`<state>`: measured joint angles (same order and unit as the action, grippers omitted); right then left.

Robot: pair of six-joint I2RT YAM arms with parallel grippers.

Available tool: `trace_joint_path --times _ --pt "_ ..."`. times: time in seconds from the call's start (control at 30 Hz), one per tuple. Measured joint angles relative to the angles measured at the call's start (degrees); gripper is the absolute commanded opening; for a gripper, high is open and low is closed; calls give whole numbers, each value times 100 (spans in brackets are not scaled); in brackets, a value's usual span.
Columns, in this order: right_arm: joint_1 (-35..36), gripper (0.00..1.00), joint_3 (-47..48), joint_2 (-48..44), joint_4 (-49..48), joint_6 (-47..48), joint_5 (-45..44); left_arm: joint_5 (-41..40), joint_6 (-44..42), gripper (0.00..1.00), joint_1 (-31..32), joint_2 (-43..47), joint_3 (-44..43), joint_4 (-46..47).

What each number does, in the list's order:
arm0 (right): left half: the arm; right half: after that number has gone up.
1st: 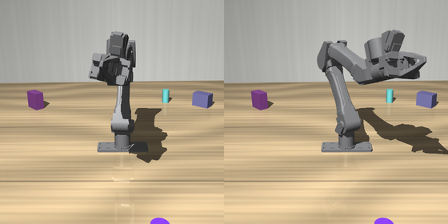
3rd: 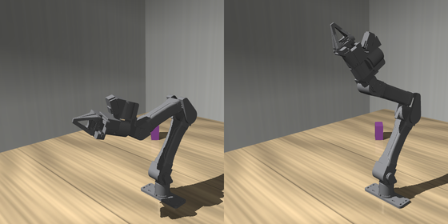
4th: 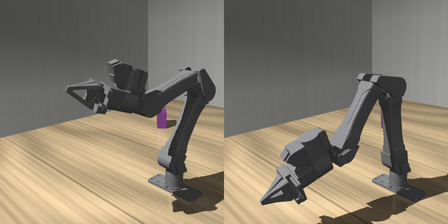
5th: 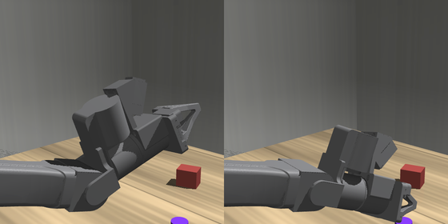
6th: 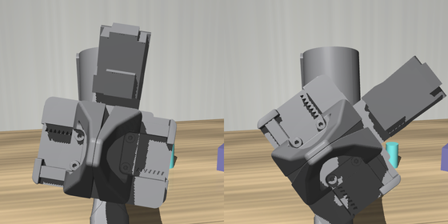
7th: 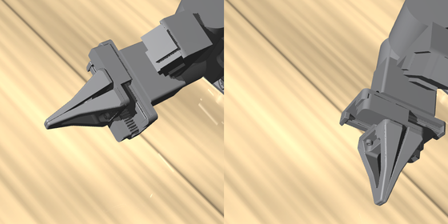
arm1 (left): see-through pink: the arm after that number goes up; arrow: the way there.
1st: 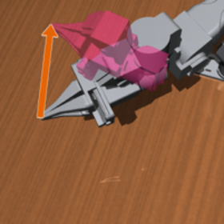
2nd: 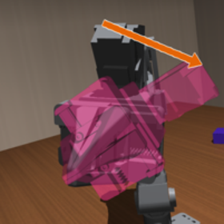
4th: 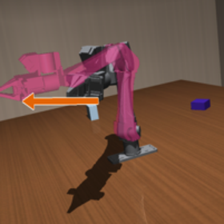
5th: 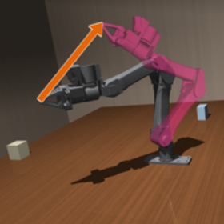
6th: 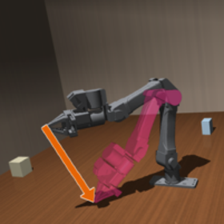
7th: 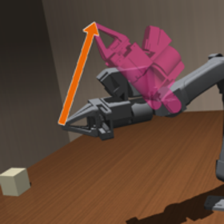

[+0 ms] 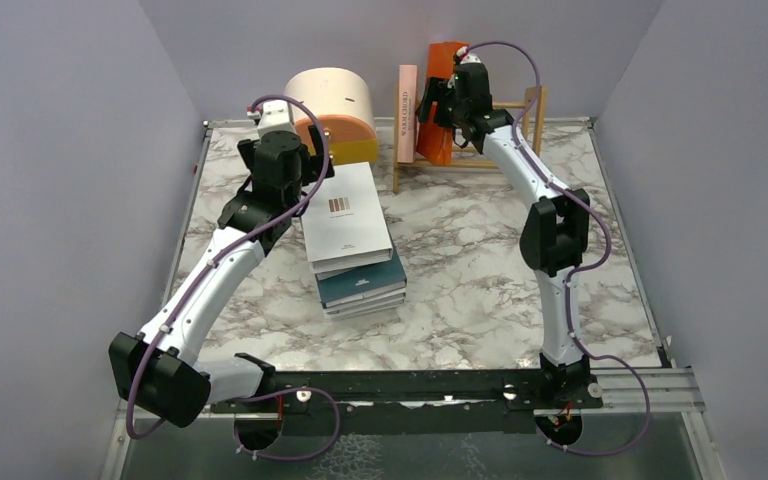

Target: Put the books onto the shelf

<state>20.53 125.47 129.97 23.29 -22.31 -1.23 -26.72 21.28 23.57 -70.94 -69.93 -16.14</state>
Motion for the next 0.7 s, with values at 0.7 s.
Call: trace_joint_path --times 0.7 --pt "-22 74 -1228 -553 -1231 -960 1480 42 2 99 -63 37 96 17"
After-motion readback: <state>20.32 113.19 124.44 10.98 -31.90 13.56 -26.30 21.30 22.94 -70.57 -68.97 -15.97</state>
